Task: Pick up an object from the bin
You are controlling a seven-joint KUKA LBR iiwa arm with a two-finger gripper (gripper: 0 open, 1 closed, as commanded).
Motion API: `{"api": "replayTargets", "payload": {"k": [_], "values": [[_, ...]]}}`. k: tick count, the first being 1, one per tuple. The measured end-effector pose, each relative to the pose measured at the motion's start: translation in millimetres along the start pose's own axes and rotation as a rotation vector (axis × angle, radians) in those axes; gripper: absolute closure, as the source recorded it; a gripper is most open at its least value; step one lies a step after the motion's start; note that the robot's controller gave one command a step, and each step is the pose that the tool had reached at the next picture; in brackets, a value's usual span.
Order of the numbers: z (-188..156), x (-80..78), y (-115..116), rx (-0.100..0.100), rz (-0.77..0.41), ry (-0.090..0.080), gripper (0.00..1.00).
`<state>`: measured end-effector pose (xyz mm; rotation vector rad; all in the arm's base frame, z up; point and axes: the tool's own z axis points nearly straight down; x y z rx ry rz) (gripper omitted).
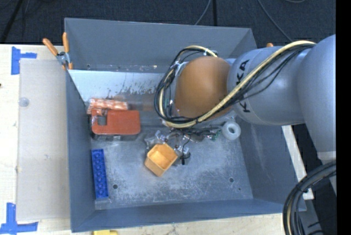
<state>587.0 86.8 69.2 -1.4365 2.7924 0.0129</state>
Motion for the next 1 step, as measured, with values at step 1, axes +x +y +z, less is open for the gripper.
{"api": "replayTargets", "payload": {"k": [1], "values": [[0.0,0.1,-0.1,0.000,0.001,0.000,1.00]]}}
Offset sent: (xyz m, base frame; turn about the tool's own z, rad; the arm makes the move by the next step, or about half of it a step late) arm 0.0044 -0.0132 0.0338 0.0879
